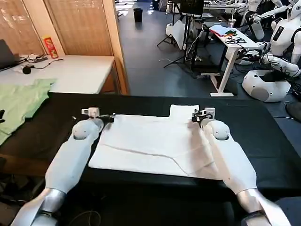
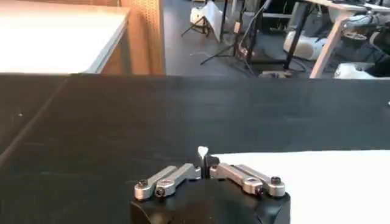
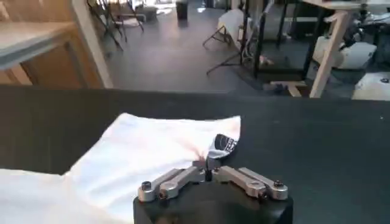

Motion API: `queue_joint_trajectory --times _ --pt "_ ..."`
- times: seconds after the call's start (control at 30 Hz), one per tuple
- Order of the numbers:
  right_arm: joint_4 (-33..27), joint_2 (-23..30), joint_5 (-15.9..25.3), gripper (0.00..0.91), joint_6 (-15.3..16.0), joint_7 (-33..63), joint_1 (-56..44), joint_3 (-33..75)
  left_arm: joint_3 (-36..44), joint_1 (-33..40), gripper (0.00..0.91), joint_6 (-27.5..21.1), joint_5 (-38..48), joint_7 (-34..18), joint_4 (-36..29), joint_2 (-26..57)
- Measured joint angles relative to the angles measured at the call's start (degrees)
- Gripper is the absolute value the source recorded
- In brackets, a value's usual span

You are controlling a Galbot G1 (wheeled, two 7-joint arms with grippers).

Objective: Fold and organize the clothes.

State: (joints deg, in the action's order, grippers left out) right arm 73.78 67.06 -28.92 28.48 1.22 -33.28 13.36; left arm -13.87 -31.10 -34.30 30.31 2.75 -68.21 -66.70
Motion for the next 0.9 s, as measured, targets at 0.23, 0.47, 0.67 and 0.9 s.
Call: queue_joint_trajectory --times 0.23,0.47,0.67,0.9 --pt "13.9 -7.1 -4.2 0.078 2.0 0.0 -8.7 2.4 -2.2 -6.1 0.078 -1.7 5.1 -2.3 -12.1 5.6" --pt "25.9 -13.0 -3.5 0.078 4.2 0.9 -18.1 5.3 -5.4 -16.1 0.078 -2.1 8.1 -3.3 -26.0 12.9" --pt "34.5 -16.2 -4.4 0.088 9.5 4.9 -25.6 7.5 -9.1 -26.0 0.078 -2.1 9.2 -4.1 -35.6 18.5" --pt "40.9 -17.1 -4.5 0.078 13.7 6.9 -33.0 8.9 -13.0 -35.6 0.078 -1.9 7.9 -4.1 -42.6 20.1"
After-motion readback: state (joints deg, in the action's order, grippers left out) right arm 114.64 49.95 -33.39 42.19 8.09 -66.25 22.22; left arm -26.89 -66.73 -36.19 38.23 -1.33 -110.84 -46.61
